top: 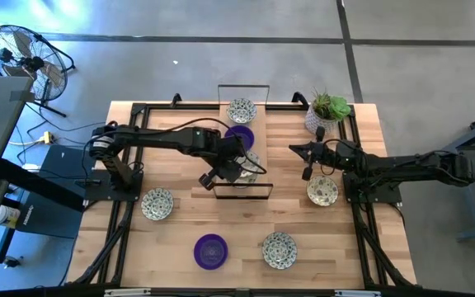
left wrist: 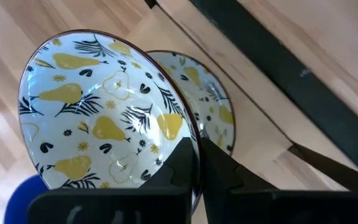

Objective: Pick & Place Mini bowls
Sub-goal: Stack the left yellow patterned bowl on top of the yellow patterned bowl on the shelf

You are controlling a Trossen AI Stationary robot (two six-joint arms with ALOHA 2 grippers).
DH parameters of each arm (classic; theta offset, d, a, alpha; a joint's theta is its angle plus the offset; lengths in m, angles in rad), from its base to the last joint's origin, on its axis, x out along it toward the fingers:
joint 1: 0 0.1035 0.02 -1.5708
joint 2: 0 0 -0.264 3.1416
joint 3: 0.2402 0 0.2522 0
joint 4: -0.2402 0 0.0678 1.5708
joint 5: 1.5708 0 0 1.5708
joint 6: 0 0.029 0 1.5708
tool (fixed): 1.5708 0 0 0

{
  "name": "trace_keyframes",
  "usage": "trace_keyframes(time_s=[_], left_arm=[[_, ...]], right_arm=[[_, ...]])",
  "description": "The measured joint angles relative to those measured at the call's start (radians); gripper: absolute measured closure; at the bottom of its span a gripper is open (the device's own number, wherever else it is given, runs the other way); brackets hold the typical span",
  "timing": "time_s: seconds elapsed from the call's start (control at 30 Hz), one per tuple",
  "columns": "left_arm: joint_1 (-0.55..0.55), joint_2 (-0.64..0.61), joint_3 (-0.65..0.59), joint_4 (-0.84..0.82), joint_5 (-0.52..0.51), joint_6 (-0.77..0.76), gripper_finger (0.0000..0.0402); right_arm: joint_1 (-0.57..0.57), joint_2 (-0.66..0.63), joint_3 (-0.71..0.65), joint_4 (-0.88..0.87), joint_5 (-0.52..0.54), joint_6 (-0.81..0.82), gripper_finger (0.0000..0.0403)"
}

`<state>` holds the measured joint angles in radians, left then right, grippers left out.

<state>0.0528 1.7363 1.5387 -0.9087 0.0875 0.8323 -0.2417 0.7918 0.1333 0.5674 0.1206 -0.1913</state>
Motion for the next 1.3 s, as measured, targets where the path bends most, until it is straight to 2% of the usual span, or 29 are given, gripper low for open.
trace_keyframes(time_s=[1.3], left_arm=[[0.000, 0.018, -0.001, -0.026, 0.034, -0.029, 0.0391]], right_arm=[[0.000, 0.000, 0.000, -0.002, 0.000, -0.003, 0.0401]])
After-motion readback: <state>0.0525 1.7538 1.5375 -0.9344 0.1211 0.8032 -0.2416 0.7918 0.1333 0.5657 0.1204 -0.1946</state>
